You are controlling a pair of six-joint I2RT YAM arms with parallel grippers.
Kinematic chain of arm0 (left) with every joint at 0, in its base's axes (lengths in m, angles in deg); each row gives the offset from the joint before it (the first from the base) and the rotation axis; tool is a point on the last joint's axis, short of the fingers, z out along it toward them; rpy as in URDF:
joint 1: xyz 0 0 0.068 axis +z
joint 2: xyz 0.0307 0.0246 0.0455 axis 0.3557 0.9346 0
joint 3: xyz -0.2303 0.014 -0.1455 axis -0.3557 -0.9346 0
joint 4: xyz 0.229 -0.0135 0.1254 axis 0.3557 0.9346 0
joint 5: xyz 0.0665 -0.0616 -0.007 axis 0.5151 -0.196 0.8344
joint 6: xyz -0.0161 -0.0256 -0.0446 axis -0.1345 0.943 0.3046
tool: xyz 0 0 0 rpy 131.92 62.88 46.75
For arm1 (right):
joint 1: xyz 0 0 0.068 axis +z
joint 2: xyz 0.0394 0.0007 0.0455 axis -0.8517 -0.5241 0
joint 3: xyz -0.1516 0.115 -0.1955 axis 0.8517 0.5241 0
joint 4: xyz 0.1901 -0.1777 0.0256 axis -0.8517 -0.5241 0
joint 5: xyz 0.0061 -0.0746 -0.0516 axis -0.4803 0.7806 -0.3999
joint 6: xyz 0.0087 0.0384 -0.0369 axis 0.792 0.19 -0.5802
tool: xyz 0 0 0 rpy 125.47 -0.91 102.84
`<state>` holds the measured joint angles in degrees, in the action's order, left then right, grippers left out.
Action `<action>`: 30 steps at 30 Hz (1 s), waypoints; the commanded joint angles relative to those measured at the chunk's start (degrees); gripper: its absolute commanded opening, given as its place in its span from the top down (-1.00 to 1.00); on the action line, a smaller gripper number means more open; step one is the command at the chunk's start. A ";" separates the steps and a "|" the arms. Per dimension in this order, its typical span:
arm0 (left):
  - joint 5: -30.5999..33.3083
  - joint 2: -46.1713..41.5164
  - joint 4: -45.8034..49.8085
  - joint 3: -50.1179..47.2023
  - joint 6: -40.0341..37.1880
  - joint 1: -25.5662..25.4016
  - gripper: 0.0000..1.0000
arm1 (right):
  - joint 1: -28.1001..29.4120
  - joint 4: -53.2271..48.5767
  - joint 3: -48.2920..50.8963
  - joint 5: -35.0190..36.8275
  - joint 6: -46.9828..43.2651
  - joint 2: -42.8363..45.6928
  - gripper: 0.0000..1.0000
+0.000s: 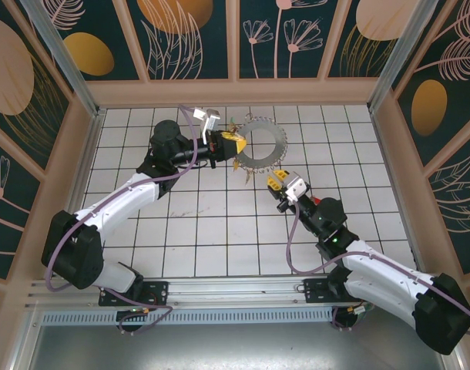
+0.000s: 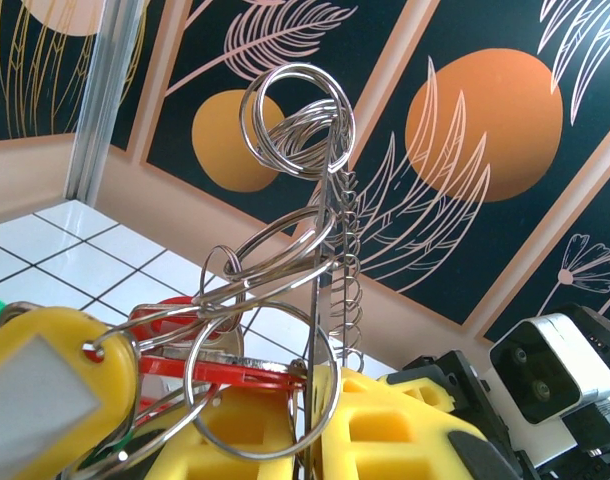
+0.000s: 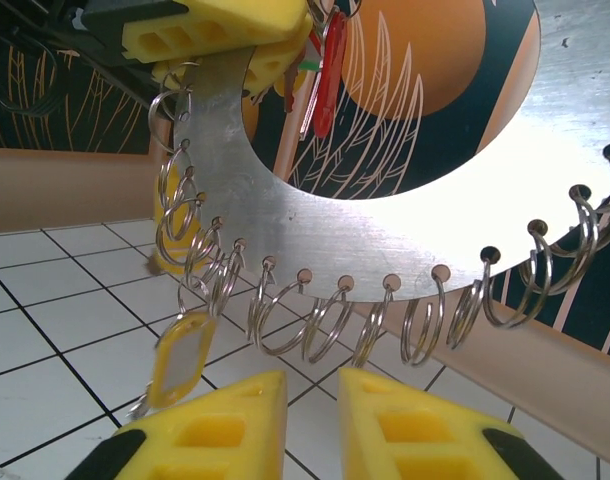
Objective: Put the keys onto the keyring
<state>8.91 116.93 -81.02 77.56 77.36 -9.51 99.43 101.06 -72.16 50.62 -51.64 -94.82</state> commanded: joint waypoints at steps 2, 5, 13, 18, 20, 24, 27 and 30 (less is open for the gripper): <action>0.05 -2.01 -3.98 -0.13 -0.59 0.22 0.90 | 0.53 -0.43 -0.31 -3.34 -0.42 0.21 0.65; 0.01 -1.92 -4.07 -0.04 -0.50 0.25 0.90 | 0.53 -1.22 -1.61 -5.70 0.30 -0.82 0.67; -0.33 -2.27 -3.81 -0.46 -0.93 0.21 0.90 | 0.54 -0.27 -1.13 0.26 2.02 -1.58 0.65; -0.26 -3.02 -3.04 -0.75 -1.98 0.20 0.90 | 0.53 -0.53 0.67 4.32 1.77 0.90 0.60; -0.28 -3.26 -2.54 -0.79 -2.52 0.22 0.90 | 0.45 -0.78 1.38 5.22 1.77 2.09 0.60; -0.41 -3.58 -1.43 -0.66 -3.23 0.23 0.90 | 0.11 -0.99 2.55 6.43 2.18 4.01 0.58; -0.32 -3.63 -1.43 -0.66 -3.31 0.21 0.90 | -0.23 -1.06 2.91 5.52 2.58 5.32 0.58; -0.35 -3.66 -1.52 -0.66 -3.31 0.23 0.90 | -0.53 -0.71 3.17 3.09 3.21 6.08 0.60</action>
<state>8.91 115.16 -80.74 76.54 75.21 -9.51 99.30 98.98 -69.80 55.13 -49.87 -90.04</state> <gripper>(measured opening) 0.108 0.201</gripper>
